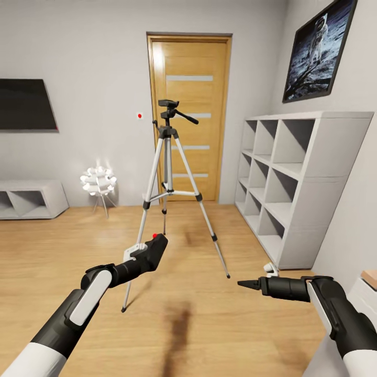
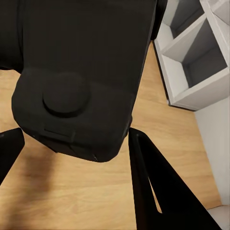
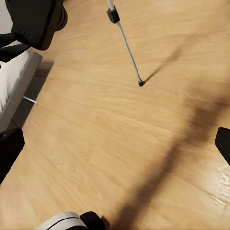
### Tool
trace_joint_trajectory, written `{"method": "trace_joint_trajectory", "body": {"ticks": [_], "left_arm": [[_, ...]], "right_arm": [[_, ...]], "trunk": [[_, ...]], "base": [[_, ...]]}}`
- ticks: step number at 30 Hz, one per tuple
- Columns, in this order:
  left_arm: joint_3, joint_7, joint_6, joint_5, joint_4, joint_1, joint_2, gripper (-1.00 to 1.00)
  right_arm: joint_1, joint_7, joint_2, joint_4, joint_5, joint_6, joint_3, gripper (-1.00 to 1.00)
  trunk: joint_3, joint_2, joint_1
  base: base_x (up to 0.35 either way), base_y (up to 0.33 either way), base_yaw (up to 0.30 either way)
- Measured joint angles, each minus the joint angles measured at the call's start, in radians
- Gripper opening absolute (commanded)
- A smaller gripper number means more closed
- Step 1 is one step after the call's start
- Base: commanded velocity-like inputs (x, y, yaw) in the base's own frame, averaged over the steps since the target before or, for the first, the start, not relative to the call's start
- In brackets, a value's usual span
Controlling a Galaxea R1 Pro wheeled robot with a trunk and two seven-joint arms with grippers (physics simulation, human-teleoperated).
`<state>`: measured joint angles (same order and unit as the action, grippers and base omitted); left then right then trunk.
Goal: Attach the digital camera to the camera tripod in the bedroom.
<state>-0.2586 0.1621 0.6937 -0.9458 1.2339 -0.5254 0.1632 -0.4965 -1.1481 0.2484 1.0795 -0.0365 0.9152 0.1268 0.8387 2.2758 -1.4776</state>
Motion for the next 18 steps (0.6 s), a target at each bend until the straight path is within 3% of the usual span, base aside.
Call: {"method": "trace_joint_trajectory", "body": {"ticks": [13,17,18], "left_arm": [[0.0,0.0,0.0,0.003,-0.019,0.0,0.0,-1.0],[0.0,0.0,0.0,0.002,-0.023,0.0,0.0,-1.0],[0.0,0.001,0.0,0.003,-0.029,0.0,0.0,-1.0]], "right_arm": [[0.0,0.048,-0.004,-0.004,0.001,-0.001,-0.001,1.0],[0.0,0.101,-0.005,-0.012,0.002,-0.005,-0.002,1.0],[0.0,0.152,-0.006,-0.028,0.004,-0.01,-0.002,1.0]], "trunk": [[-0.041,-0.091,0.05],[-0.053,-0.119,0.065],[-0.056,-0.126,0.069]], "base": [[0.0,0.0,0.0],[0.0,0.0,0.0],[0.0,0.0,0.0]]}}
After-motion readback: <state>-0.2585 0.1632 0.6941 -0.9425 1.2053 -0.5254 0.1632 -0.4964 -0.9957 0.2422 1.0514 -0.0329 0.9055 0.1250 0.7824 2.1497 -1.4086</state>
